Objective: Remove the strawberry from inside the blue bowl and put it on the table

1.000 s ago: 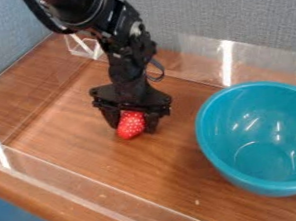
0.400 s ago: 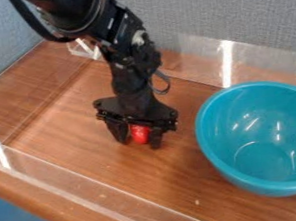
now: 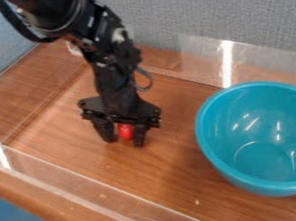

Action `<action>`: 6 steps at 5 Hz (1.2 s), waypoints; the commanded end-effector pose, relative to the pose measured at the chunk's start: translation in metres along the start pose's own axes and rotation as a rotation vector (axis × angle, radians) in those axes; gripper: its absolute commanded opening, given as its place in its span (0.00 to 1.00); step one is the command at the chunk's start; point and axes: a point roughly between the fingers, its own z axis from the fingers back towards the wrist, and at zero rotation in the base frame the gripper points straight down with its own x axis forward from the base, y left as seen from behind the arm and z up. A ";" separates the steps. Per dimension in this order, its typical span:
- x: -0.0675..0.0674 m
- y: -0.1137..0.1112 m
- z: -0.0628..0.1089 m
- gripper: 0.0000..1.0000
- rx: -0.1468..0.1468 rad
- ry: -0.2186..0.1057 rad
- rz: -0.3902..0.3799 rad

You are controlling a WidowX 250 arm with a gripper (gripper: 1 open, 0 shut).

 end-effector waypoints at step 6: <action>0.043 -0.009 0.033 1.00 0.021 -0.041 0.172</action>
